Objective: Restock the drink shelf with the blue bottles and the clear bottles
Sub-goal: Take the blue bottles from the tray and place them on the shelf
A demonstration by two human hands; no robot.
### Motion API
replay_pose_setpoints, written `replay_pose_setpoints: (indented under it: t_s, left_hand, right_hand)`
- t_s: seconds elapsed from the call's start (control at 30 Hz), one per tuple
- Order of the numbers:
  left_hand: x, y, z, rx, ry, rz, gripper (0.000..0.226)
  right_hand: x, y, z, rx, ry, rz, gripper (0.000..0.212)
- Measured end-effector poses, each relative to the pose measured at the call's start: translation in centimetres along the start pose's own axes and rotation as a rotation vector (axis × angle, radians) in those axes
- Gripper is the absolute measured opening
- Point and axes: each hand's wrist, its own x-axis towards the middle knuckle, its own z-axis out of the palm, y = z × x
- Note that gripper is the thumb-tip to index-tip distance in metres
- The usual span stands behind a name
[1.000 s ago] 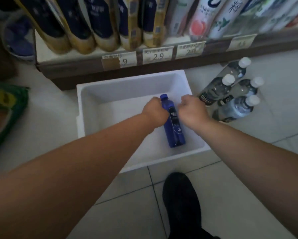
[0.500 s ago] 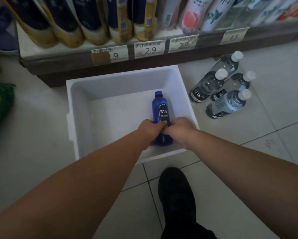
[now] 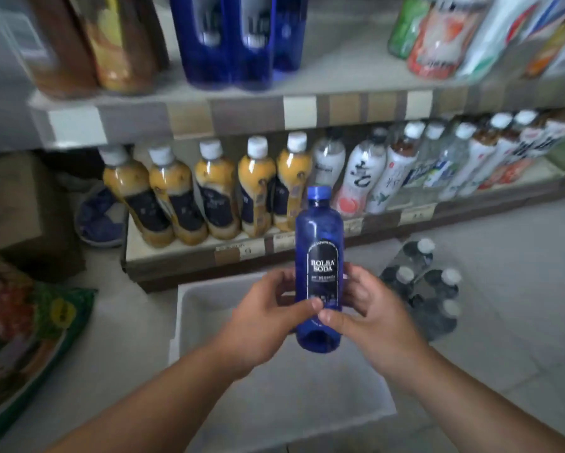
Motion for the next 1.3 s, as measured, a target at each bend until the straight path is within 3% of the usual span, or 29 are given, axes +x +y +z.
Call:
replay_pose_setpoints:
  t_s: [0.23, 0.4, 0.57, 0.63, 0.77, 0.97, 1.17, 1.3]
  left_hand:
    - [1.3, 15.8, -0.6, 0.240, -0.031, 0.442, 0.060]
    - [4.6, 26.0, -0.3, 0.574, 0.284, 0.646, 0.047]
    - [7.5, 31.2, 1.3, 0.736, 0.578, 0.853, 0.075]
    - [8.5, 32.3, 1.6, 0.784, 0.656, 0.918, 0.076]
    - [9.8, 34.4, 0.8, 1.053, 0.777, 0.906, 0.062]
    - [10.4, 36.6, -0.4, 1.603, 0.770, 0.767, 0.045]
    - [10.3, 36.6, -1.5, 1.681, 0.729, 0.824, 0.036]
    - [10.3, 37.2, -2.0, 1.629, 0.813, 0.858, 0.038]
  right_hand:
    - [4.6, -14.0, -2.4, -0.050, -0.003, -0.351, 0.052]
    - [10.8, -20.9, -3.4, -0.067, 0.048, -0.469, 0.057]
    - [17.1, -24.3, -4.3, -0.161, 0.090, -0.556, 0.050]
    - [19.2, -24.9, -4.4, -0.187, 0.095, -0.558, 0.055]
    - [22.4, -24.3, -3.3, -0.151, 0.032, -0.540, 0.059]
    - [24.9, -22.3, -2.5, -0.144, 0.058, -0.565, 0.057]
    - [25.8, -21.1, -2.0, -0.155, 0.028, -0.556, 0.059]
    - [25.4, -21.2, -2.2, -0.193, -0.007, -0.542, 0.055]
